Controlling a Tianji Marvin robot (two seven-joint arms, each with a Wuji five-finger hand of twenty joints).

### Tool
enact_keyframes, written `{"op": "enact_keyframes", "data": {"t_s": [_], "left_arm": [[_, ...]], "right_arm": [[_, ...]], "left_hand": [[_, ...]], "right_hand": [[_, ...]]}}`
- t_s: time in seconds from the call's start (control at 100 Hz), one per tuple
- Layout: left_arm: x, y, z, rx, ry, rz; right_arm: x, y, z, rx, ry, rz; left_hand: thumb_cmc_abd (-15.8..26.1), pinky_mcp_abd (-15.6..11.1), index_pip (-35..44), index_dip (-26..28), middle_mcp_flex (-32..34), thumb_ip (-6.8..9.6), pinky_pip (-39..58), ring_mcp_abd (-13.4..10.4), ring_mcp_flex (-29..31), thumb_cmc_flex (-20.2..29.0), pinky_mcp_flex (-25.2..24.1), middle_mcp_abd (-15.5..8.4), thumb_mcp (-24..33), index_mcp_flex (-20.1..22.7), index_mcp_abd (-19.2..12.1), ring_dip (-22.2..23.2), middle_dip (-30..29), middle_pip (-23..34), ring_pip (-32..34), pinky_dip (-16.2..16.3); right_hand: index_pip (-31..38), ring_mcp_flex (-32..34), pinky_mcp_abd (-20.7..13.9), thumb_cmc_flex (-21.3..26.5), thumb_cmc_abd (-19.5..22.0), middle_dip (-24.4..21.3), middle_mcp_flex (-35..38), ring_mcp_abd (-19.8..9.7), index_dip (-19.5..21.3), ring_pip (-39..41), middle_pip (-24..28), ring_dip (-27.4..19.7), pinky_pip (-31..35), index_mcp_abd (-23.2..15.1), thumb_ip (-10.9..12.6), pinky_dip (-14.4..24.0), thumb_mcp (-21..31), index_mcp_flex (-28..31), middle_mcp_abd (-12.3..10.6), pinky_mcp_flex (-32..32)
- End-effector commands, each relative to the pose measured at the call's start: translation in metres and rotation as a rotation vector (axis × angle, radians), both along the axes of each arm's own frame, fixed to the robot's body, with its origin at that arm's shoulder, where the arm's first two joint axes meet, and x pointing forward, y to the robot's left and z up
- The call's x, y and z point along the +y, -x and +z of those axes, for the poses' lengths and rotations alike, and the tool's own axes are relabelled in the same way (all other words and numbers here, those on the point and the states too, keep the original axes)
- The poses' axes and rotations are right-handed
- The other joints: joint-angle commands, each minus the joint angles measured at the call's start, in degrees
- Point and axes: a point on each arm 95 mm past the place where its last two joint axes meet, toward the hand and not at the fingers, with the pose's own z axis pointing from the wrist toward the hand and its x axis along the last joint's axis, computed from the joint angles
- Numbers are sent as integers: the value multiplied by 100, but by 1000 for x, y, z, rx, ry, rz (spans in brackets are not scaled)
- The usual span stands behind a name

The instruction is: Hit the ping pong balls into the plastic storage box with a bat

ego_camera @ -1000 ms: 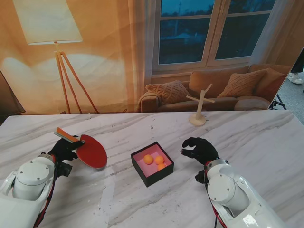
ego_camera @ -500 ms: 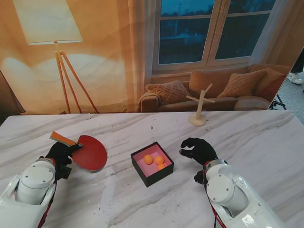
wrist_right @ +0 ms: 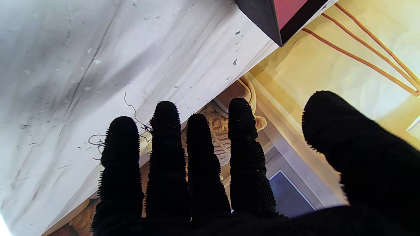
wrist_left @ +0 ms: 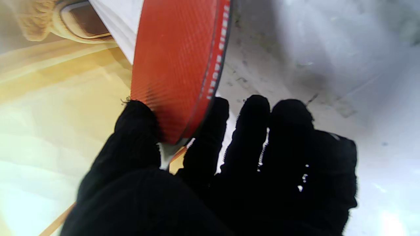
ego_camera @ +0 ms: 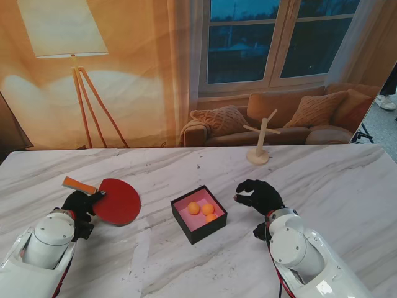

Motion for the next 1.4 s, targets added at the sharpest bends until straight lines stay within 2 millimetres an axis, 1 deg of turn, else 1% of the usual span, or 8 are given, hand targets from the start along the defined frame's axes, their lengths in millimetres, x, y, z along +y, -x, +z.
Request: {"op": "enact_keyframes", "data": {"t_s": [0.0, 0.2, 0.5, 0.63, 0.75, 1.0, 1.13, 1.39], "left_arm": [[-8, 7, -15, 56, 22, -19], [-13, 6, -18, 87, 63, -33], [-15, 13, -21, 156, 53, -62], [-16, 15, -19, 163, 48, -53], [-17, 17, -17, 172, 44, -47], [-13, 22, -15, 198, -4, -66], [-10, 24, -14, 194, -10, -72], [-8, 25, -13, 214, -21, -85]], "right_arm": [[1, 1, -2, 11, -4, 4], [1, 1, -2, 13, -4, 5], [0, 4, -3, 15, -14, 2], [1, 4, -3, 11, -20, 4], [1, 6, -2, 5, -27, 8], [1, 7, -1, -2, -31, 12], [1, 8, -1, -1, -35, 13], [3, 9, -1, -4, -39, 23]], "left_hand": [[56, -168, -353, 15, -85, 313, 8, 899, -154, 928, -120, 103, 620, -198, 34, -46, -146, -9, 11, -202], [356, -488, -1808, -129, -913, 443, -687, 922, -1228, 584, -1377, 100, 678, -717, 73, -114, -263, -534, -709, -275], [519, -470, -2219, -162, -1022, 500, -850, 966, -1383, 475, -1542, 156, 560, -666, 80, -189, -307, -725, -991, -395], [550, -418, -2565, -321, -987, 514, -855, 1035, -1354, 430, -1499, 260, 475, -987, 187, -211, -329, -747, -1030, -453], [666, -299, -2744, -287, -873, 522, -834, 1068, -1273, 476, -1439, 342, 95, -946, 392, -242, -429, -733, -1092, -555], [923, -162, -1658, 499, -696, 508, -826, 1068, -1178, 699, -1392, 352, -596, -191, 196, -172, -423, -757, -1118, -557], [959, -88, -513, 1079, -502, 505, -768, 1068, -1033, 850, -1292, 310, -781, 423, 53, -99, -321, -704, -1047, -463], [1034, 84, -7, 1138, -170, 490, -565, 1068, -594, 294, -765, 377, -1001, 482, 121, -35, -263, -555, -805, -368]], "right_hand": [[-11, -93, -119, -185, 155, 6, -285, -56, -1, 117, 62, 23, 108, 36, 296, 86, -84, 107, -24, -61], [-11, -88, -120, -189, 158, 4, -285, -51, -2, 122, 64, 23, 109, 40, 297, 83, -87, 104, -22, -62], [-6, -92, -124, -195, 183, 6, -282, -50, -2, 129, 73, 24, 112, 49, 302, 81, -86, 112, -16, -67], [-7, -89, -128, -201, 182, 4, -282, -56, -4, 132, 71, 23, 117, 42, 302, 82, -89, 108, -21, -66], [-14, -93, -121, -198, 169, -1, -280, -53, -7, 124, 63, 19, 114, 43, 300, 79, -93, 102, -27, -66], [-38, -98, -118, -193, 141, -3, -273, -49, -14, 109, 51, 15, 99, 35, 296, 72, -103, 62, -22, -72], [-75, -94, -110, -197, 155, -8, -311, -45, -24, 102, 34, 13, 95, 32, 298, 72, -107, -34, -39, -74], [-68, -107, -120, -204, 157, -9, -316, -58, -21, 90, 32, 12, 90, 37, 299, 72, -121, -55, -47, -73]]}}
